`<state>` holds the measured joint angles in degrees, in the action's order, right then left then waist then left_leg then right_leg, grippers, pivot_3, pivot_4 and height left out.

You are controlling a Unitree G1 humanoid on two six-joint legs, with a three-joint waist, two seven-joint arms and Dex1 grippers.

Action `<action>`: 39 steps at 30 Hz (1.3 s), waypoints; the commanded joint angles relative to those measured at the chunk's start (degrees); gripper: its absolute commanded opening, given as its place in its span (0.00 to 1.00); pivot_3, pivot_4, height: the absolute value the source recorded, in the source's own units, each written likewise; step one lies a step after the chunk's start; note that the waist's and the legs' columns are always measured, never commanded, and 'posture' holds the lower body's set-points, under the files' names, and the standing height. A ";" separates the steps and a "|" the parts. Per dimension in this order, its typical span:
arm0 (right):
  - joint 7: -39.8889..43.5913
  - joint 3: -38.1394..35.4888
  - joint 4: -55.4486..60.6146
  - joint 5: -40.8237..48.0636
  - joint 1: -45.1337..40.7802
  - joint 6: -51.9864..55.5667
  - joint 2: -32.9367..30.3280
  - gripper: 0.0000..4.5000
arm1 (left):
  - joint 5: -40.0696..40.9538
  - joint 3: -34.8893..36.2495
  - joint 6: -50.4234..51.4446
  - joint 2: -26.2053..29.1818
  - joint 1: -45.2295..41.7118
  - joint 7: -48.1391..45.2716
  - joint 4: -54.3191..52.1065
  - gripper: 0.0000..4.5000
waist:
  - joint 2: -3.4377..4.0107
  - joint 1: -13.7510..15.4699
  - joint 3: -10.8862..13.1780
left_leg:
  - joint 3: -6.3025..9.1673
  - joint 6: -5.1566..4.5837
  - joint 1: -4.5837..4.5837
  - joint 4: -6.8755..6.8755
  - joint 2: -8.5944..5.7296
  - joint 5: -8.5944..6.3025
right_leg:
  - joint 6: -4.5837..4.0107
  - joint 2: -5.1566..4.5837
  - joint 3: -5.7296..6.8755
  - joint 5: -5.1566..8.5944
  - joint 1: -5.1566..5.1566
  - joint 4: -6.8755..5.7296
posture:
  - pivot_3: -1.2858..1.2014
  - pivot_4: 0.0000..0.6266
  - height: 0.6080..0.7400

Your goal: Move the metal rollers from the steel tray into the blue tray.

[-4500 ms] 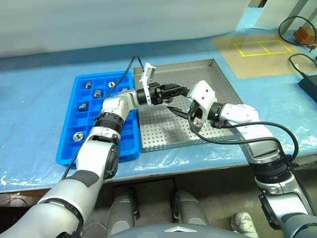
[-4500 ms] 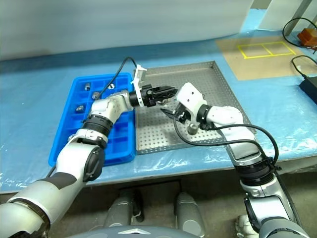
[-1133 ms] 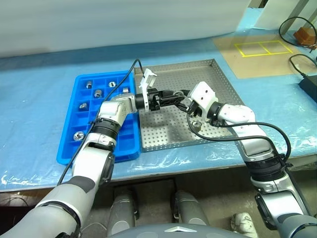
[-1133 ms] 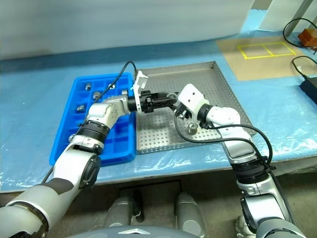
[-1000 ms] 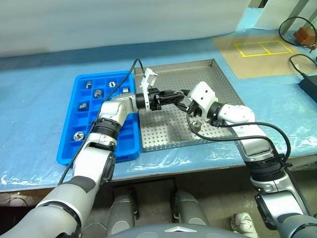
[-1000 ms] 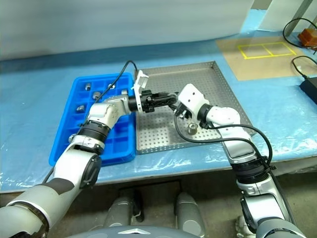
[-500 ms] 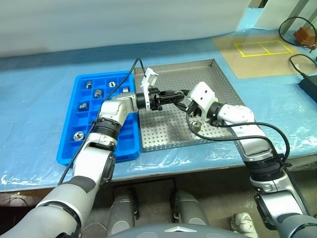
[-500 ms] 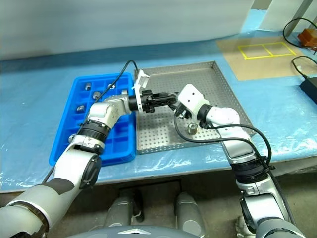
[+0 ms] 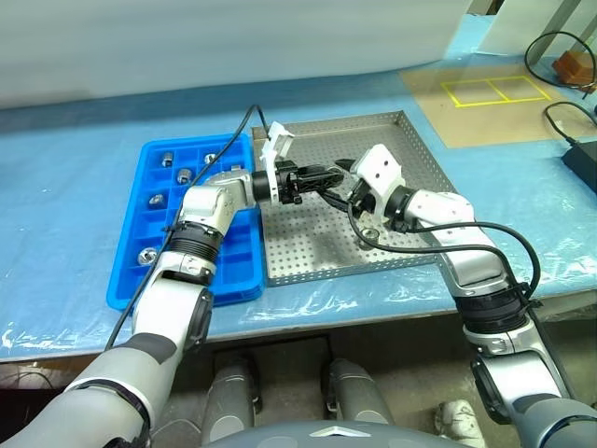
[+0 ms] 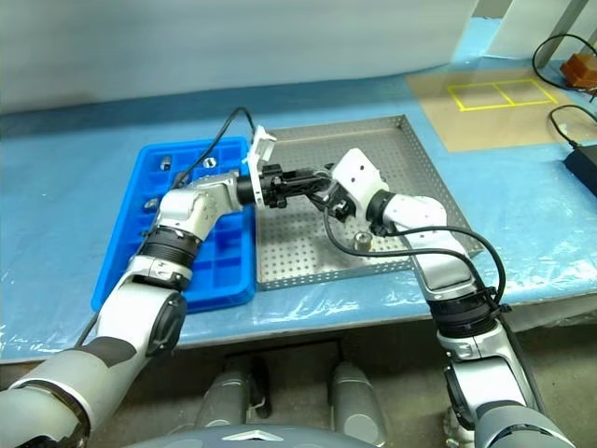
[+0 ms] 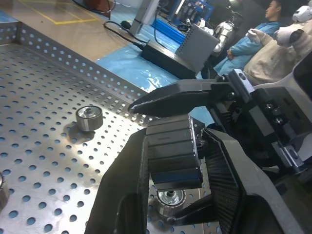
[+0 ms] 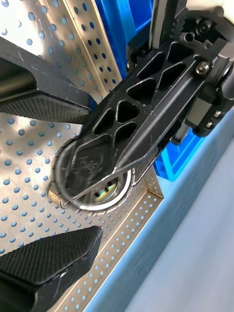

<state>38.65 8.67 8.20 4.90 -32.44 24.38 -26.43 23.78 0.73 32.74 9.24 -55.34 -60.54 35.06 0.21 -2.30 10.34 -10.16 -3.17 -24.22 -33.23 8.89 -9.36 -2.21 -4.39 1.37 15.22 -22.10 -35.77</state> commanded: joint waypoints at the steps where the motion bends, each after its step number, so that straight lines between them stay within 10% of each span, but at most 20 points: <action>1: 0.15 -1.37 0.69 0.37 -0.87 -1.17 -0.61 0.75 | 0.98 2.20 -0.84 1.58 -0.21 0.98 -1.83 0.29 | 0.00 0.05 0.00 | 0.00 0.00 0.00 0.00 0.00 0.00 | 0.00 0.00 0.00 0.00 0.00 0.00 | 0.38 0.24 1.00; 13: 2.37 -0.86 0.55 2.97 -1.02 -1.99 1.02 0.75 | 1.53 7.78 0.25 15.23 16.42 10.02 -34.36 0.29 | 0.02 0.25 0.01 | 0.01 0.03 -0.02 0.11 0.06 0.00 | 0.00 0.03 0.05 0.00 -0.05 0.01 | 0.43 0.24 1.00; 22: 3.10 1.73 -8.02 0.86 -3.57 -8.40 4.28 0.75 | -3.00 9.83 -9.20 29.29 25.20 8.47 -35.18 0.29 | 0.03 2.95 0.01 | 0.04 0.45 0.14 0.17 0.11 0.09 | -0.04 0.09 0.06 -0.02 -0.01 -0.05 | 0.49 0.24 1.00; 39: 4.31 2.44 -10.49 -0.04 -3.83 -9.85 5.11 0.75 | -7.15 8.12 -12.37 26.34 34.00 16.07 -25.99 0.29 | 0.01 4.89 0.01 | 0.07 0.91 0.16 0.29 0.12 0.34 | -0.03 0.10 0.08 -0.03 -0.08 -0.14 | 0.50 0.24 1.00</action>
<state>42.73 12.03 -3.86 4.85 -35.41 15.42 -20.79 16.64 7.12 22.13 34.91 -20.51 -44.76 8.85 0.22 2.59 10.35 -10.09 -2.25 -24.06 -32.92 9.01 -9.01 -2.24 -4.29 1.44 15.19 -22.19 -35.90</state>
